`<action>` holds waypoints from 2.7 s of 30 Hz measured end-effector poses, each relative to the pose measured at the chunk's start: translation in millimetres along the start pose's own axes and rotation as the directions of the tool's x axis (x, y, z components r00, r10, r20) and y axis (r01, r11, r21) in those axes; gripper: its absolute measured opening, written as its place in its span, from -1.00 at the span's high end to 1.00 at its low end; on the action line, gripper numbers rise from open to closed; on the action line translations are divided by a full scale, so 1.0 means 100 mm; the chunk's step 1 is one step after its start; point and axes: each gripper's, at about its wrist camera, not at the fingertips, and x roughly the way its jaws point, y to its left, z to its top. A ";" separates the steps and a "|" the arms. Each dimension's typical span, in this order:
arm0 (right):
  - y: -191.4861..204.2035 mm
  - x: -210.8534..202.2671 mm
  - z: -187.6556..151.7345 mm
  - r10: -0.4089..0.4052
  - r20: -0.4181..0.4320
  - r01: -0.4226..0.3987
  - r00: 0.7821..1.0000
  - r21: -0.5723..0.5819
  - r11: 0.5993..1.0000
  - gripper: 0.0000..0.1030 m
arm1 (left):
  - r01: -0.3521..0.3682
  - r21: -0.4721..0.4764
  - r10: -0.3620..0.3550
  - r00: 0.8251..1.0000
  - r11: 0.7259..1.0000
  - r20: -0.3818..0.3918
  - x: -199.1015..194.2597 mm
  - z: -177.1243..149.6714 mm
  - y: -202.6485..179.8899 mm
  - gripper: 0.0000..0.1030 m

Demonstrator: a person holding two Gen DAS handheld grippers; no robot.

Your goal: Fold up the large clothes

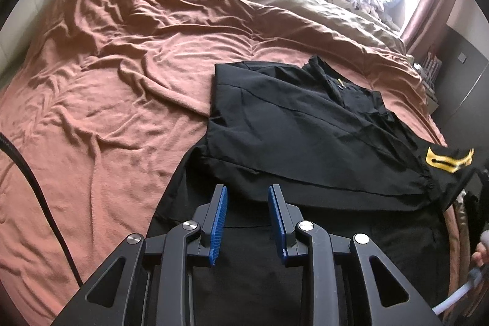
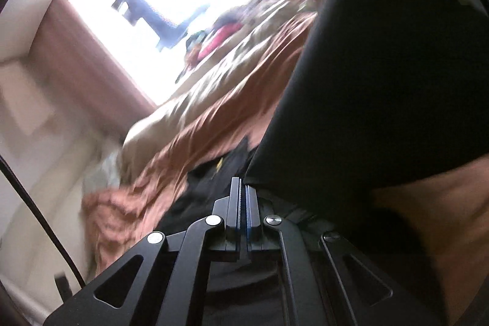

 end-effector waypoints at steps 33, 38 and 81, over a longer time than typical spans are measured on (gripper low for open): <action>-1.32 -0.25 -0.31 -0.174 -0.056 0.181 0.983 0.423 0.888 -0.46 | 0.022 -0.032 -0.022 1.000 0.999 0.017 -0.09 0.01 0.08 0.42; -1.62 -0.38 -0.37 -0.210 -0.026 0.194 0.977 0.505 0.841 -0.46 | 0.004 -0.026 -0.004 1.000 1.000 0.009 -0.03 0.01 0.11 0.42; 1.32 0.04 -0.65 0.002 0.018 0.006 1.000 -0.410 0.912 0.97 | 0.072 -0.183 -0.060 0.996 0.981 0.071 -0.32 0.10 0.56 0.42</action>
